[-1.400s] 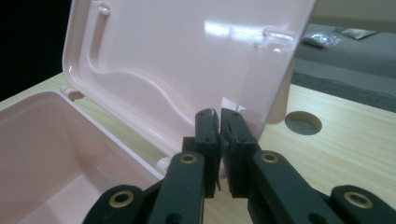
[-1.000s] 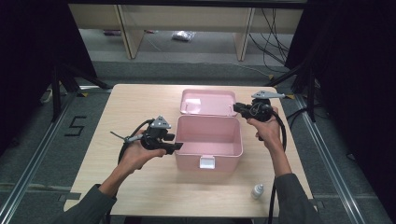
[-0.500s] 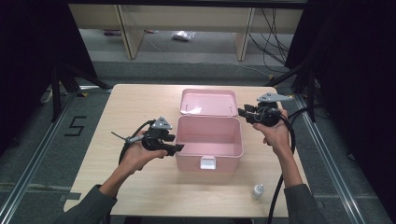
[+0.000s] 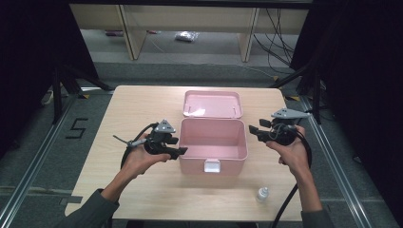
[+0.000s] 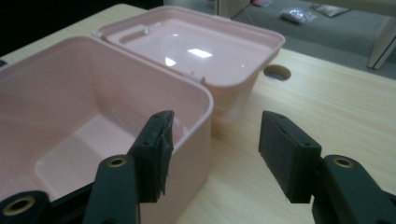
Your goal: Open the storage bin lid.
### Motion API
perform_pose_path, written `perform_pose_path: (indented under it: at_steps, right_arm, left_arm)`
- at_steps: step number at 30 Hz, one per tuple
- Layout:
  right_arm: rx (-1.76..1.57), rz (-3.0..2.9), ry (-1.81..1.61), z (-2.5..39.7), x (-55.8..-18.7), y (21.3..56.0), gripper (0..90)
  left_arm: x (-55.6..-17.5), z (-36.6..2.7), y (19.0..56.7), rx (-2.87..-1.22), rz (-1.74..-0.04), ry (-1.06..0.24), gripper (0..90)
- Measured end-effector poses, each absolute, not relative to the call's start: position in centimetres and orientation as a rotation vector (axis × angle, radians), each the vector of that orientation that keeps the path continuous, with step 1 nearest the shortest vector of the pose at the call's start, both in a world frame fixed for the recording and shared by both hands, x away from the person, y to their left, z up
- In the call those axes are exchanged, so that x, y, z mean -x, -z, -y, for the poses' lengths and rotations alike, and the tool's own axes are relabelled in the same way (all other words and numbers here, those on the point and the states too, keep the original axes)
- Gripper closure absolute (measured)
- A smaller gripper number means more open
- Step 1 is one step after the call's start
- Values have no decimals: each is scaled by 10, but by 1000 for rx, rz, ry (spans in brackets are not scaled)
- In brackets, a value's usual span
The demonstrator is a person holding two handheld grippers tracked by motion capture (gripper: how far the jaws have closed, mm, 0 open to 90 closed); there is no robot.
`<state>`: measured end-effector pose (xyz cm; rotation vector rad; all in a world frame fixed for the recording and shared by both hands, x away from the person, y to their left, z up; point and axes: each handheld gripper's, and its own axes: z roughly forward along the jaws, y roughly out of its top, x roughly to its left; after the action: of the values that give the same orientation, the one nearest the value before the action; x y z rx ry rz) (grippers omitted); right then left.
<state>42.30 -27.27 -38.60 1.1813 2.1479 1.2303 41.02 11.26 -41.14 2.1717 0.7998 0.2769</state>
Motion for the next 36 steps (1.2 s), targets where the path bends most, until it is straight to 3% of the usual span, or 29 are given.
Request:
perform_pose_path:
  at_steps: [11, 36]
  right_arm:
    - [-1221, -2196, -1145, 296, -392, 399, 416]
    - [-1319, -2217, -1090, 305, -342, 410, 356]
  left_arm:
    - [-410, -113, 411, -2174, -799, -284, 464]
    - [-409, -113, 411, -2176, -790, -287, 464]
